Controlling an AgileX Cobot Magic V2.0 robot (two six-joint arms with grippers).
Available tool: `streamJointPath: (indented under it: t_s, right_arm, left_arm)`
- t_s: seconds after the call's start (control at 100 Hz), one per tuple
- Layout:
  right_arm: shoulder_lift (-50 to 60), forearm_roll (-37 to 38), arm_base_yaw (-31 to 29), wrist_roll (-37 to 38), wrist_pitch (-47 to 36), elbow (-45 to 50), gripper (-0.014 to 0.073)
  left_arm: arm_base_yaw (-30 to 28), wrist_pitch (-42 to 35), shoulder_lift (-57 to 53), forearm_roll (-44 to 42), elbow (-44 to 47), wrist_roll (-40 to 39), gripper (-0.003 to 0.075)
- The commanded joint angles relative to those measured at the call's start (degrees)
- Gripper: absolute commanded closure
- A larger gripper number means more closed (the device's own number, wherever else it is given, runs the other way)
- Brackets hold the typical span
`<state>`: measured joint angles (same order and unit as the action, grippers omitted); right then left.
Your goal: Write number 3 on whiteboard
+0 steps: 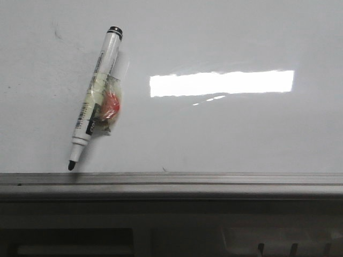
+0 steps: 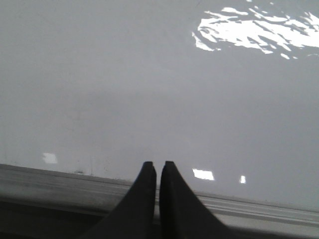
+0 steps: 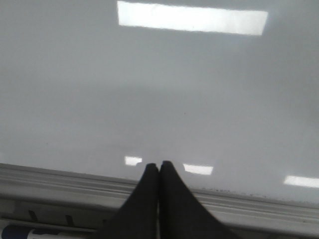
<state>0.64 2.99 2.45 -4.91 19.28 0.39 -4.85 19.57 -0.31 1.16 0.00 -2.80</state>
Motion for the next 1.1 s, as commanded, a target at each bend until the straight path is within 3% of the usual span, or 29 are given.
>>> streamJointPath:
  t_s: [0.0,0.78,0.94,1.09]
  right_arm:
    - [0.81,0.72,-0.21,-0.22,-0.66,1.72,0.0655]
    - [0.81,0.75,-0.21,-0.22,-0.8,1.72,0.0655]
    - [0.81,12.68,-0.21,-0.22,-10.47,1.72,0.0655]
    - [0.81,13.09,-0.21,-0.22,-25.51,1.72,0.0655]
  left_arm:
    - [-0.17,-2.66,-1.34,0.54,0.66,-0.32,0.0734]
    - [-0.17,-2.66,-1.34,0.54,0.66,-0.32,0.0733]
    - [-0.17,-2.9,-1.34,0.43,0.66,-0.32,0.0734]
    - [-0.17,-3.1,-1.34,2.49,0.66,-0.32,0.0734]
